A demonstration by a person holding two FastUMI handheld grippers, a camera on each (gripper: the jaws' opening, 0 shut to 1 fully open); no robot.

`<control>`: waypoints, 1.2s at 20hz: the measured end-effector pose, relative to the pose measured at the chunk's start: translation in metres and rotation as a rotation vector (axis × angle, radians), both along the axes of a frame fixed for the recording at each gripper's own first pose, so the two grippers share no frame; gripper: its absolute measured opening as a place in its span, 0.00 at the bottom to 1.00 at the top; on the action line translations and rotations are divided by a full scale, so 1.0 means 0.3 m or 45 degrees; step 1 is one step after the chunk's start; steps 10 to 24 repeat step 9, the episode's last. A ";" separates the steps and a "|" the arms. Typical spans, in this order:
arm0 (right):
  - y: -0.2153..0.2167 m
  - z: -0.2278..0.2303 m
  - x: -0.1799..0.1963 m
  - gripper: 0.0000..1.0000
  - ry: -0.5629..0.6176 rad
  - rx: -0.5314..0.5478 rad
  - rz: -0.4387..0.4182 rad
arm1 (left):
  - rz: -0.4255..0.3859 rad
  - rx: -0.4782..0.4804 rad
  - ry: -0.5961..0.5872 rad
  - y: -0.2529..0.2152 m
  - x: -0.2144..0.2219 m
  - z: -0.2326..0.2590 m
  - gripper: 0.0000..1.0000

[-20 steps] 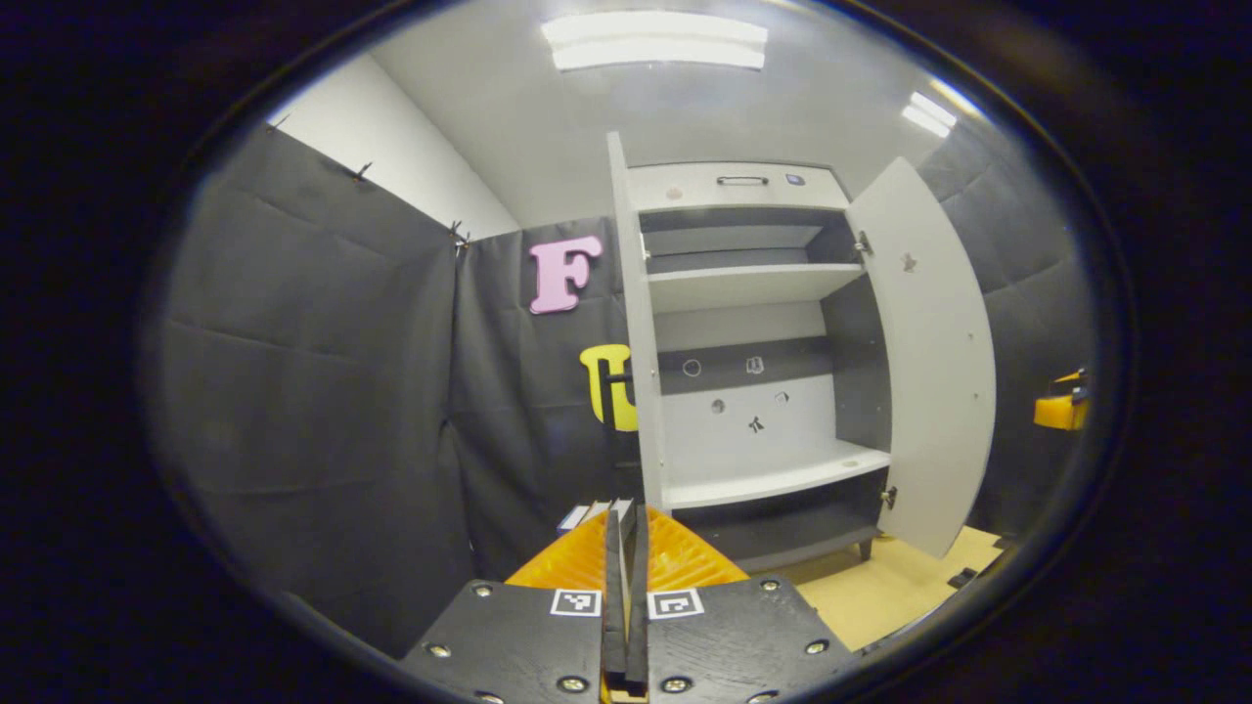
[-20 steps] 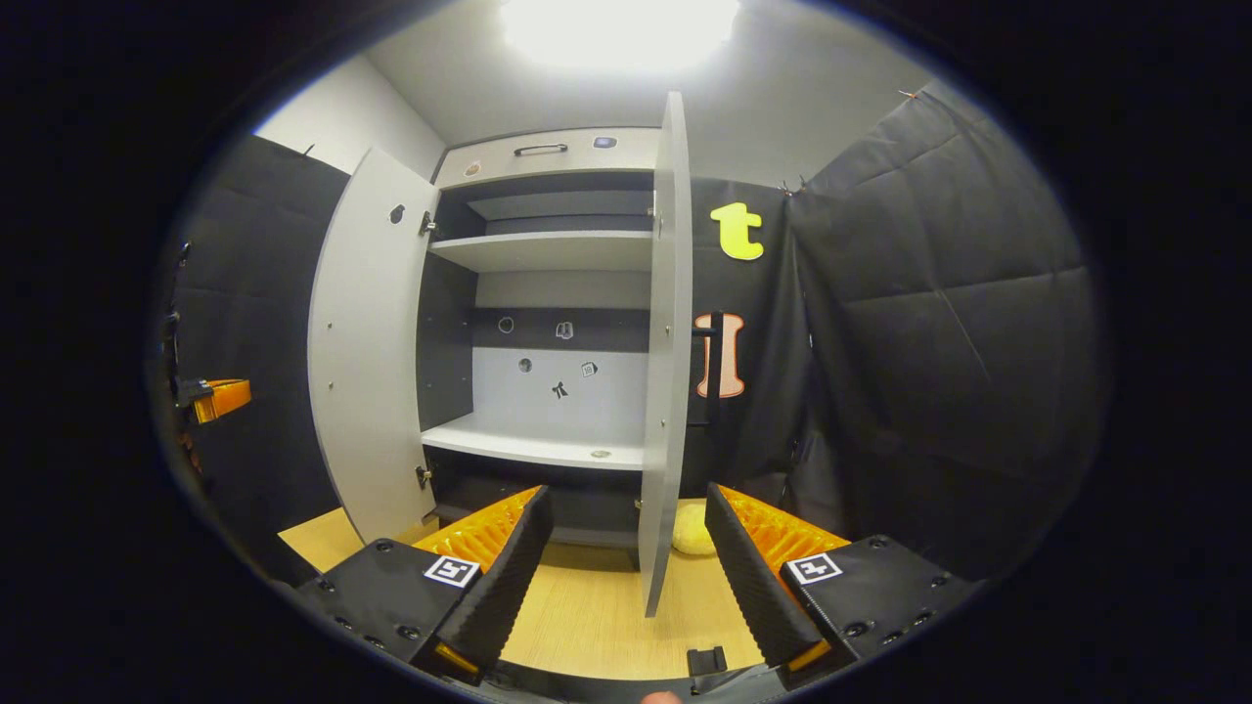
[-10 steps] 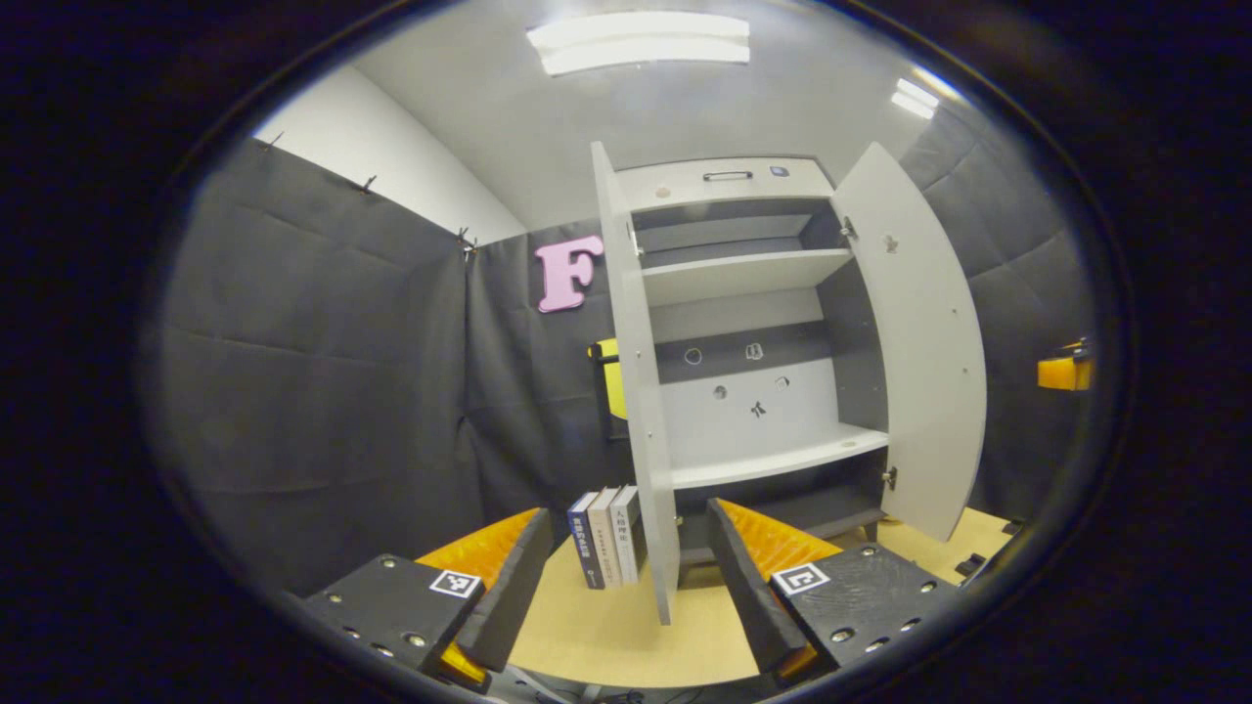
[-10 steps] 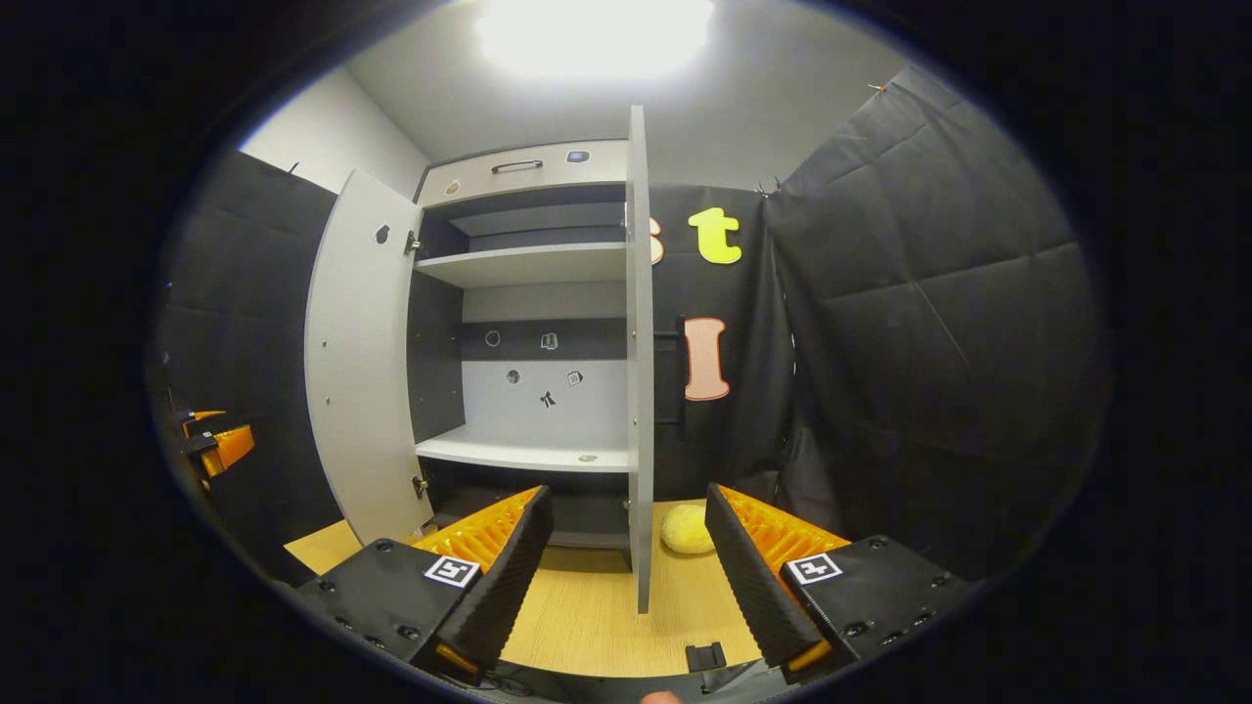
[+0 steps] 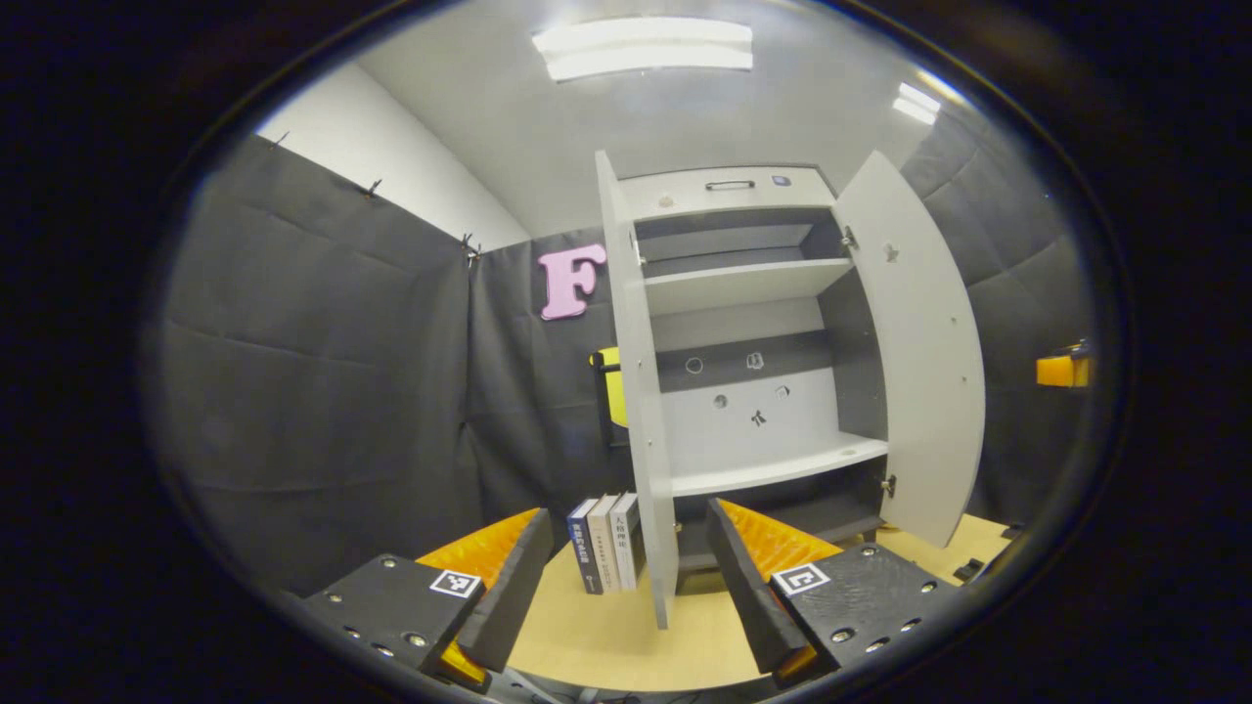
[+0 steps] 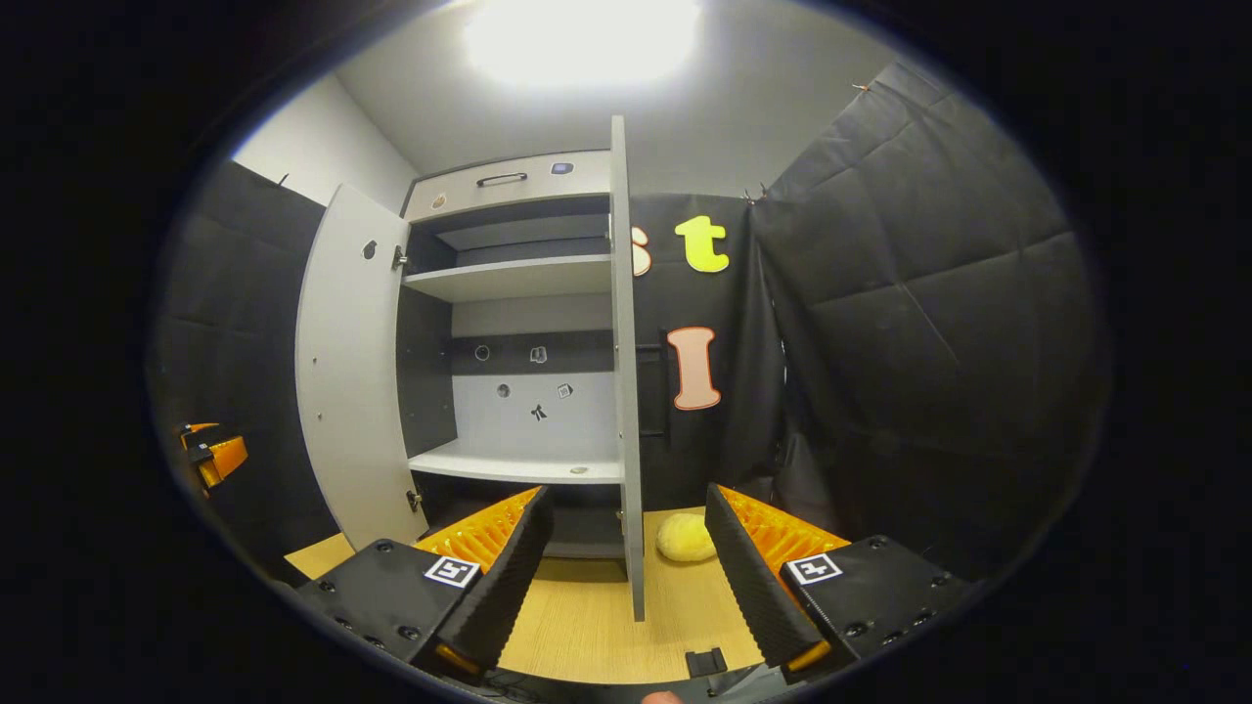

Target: Open the right door of the double-door shoe cabinet with the right hand, and open the left door with the left hand.

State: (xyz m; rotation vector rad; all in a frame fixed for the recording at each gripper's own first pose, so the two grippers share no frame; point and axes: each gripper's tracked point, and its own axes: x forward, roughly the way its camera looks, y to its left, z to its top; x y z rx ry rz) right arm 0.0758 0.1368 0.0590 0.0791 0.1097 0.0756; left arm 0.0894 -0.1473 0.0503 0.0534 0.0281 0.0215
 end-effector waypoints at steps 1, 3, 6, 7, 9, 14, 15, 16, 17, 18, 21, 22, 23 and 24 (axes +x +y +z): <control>-0.008 -0.004 0.006 0.98 0.002 0.000 -0.005 | -0.002 0.004 -0.003 -0.004 0.004 0.002 0.92; -0.016 -0.005 0.010 0.98 0.004 0.001 -0.013 | 0.001 0.013 -0.004 -0.004 0.009 0.002 0.92; -0.024 -0.002 0.019 0.98 0.002 0.001 -0.020 | 0.001 0.016 -0.001 -0.009 0.020 0.004 0.93; -0.026 -0.002 0.020 0.98 0.002 0.000 -0.021 | 0.000 0.015 0.000 -0.011 0.023 0.005 0.93; -0.025 0.002 0.024 0.98 0.001 0.000 -0.018 | 0.000 0.017 0.001 -0.010 0.034 -0.003 0.93; -0.025 0.002 0.024 0.98 0.001 0.000 -0.018 | 0.000 0.017 0.001 -0.010 0.034 -0.003 0.93; -0.025 0.002 0.024 0.98 0.001 0.000 -0.018 | 0.000 0.017 0.001 -0.010 0.034 -0.003 0.93; -0.025 0.002 0.024 0.98 0.001 0.000 -0.018 | 0.000 0.017 0.001 -0.010 0.034 -0.003 0.93; -0.025 0.002 0.024 0.98 0.001 0.000 -0.018 | 0.000 0.017 0.001 -0.010 0.034 -0.003 0.93; -0.025 0.002 0.024 0.98 0.001 0.000 -0.018 | 0.000 0.017 0.001 -0.010 0.034 -0.003 0.93; -0.025 0.002 0.024 0.98 0.001 0.000 -0.018 | 0.000 0.017 0.001 -0.010 0.034 -0.003 0.93; -0.025 0.002 0.024 0.98 0.001 0.000 -0.018 | 0.000 0.017 0.001 -0.010 0.034 -0.003 0.93; -0.025 0.002 0.024 0.98 0.001 0.000 -0.018 | 0.000 0.017 0.001 -0.010 0.034 -0.003 0.93; -0.025 0.002 0.024 0.98 0.001 0.000 -0.018 | 0.000 0.017 0.001 -0.010 0.034 -0.003 0.93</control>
